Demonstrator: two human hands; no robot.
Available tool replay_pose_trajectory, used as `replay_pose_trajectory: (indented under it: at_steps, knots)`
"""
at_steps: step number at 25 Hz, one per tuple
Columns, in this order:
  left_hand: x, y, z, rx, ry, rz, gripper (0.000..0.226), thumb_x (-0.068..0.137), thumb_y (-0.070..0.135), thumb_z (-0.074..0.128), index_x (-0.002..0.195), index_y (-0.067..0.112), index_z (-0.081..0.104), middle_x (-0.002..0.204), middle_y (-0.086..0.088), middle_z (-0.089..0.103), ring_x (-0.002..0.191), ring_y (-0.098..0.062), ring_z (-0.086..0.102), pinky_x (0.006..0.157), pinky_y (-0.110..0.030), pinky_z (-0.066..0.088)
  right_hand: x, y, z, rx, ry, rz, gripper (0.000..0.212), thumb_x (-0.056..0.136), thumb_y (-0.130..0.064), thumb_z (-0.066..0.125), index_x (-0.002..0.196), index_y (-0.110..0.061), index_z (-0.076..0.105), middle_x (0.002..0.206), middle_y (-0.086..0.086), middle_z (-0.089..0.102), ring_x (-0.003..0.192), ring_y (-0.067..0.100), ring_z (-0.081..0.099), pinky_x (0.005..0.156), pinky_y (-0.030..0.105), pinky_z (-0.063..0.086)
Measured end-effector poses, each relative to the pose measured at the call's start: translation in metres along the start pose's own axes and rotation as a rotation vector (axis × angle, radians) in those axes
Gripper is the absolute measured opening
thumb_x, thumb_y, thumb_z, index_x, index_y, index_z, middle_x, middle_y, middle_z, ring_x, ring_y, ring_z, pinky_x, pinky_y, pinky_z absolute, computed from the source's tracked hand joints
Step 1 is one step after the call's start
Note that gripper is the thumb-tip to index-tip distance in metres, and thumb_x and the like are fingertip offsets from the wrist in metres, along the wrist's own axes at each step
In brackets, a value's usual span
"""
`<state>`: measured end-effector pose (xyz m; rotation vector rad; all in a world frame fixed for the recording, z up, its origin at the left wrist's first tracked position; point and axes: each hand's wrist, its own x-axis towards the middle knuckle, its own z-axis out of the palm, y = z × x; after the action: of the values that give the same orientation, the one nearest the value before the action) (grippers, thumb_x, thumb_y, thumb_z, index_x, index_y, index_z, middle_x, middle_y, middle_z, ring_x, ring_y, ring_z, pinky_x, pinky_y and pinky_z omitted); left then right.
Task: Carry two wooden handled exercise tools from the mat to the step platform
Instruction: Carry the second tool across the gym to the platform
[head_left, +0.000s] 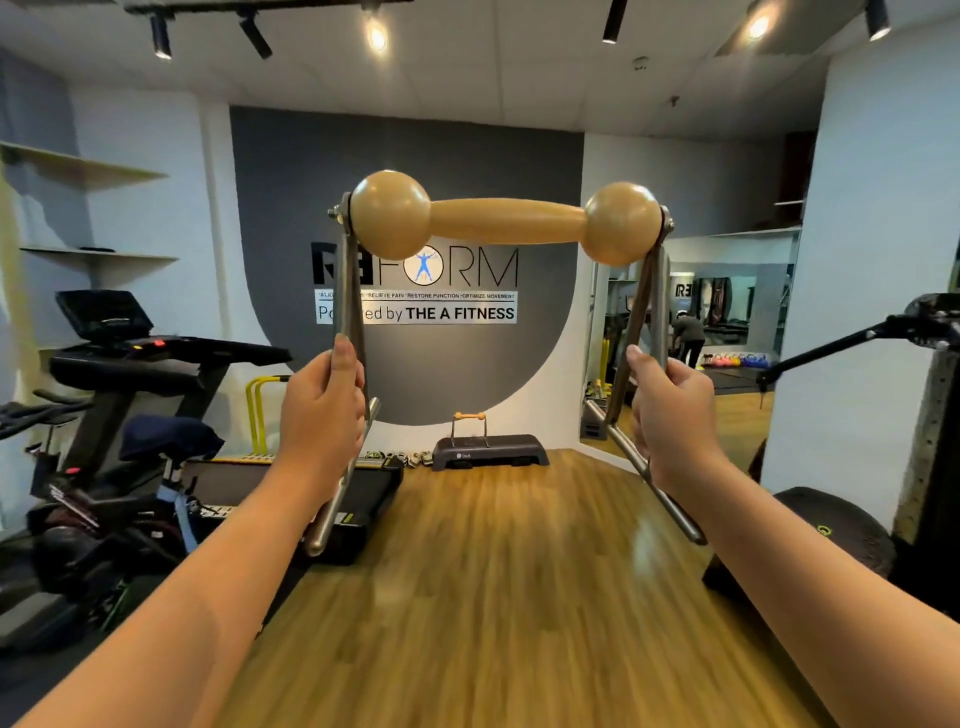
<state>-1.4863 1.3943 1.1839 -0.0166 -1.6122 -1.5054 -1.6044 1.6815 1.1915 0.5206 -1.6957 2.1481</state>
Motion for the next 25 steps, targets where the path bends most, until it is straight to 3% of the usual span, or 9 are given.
replay_pose_trajectory:
  at_steps: [14, 25]
  knots:
    - [0.346, -0.27, 0.065, 0.004, -0.064, 0.018, 0.052, 0.099, 0.061, 0.045, 0.073, 0.015, 0.046, 0.048, 0.008, 0.037, 0.035, -0.008, 0.031, 0.035, -0.021, 0.027, 0.307, 0.233, 0.162, -0.001, 0.056, -0.02, 0.033, 0.105, -0.031, 0.061, 0.077, -0.012, 0.057, 0.05, -0.008, 0.041, 0.04, 0.007, 0.035, 0.038, 0.021, 0.03]
    - [0.555, -0.499, 0.179, 0.019, -0.064, 0.04, 0.052, 0.105, 0.056, 0.04, 0.073, 0.015, 0.044, 0.05, 0.007, 0.037, 0.039, -0.012, 0.031, 0.046, -0.027, 0.027, 0.577, 0.433, 0.207, -0.067, 0.037, -0.056, 0.035, 0.104, -0.033, 0.061, 0.079, -0.009, 0.063, 0.051, -0.005, 0.047, 0.043, 0.013, 0.04, 0.041, 0.024, 0.033]
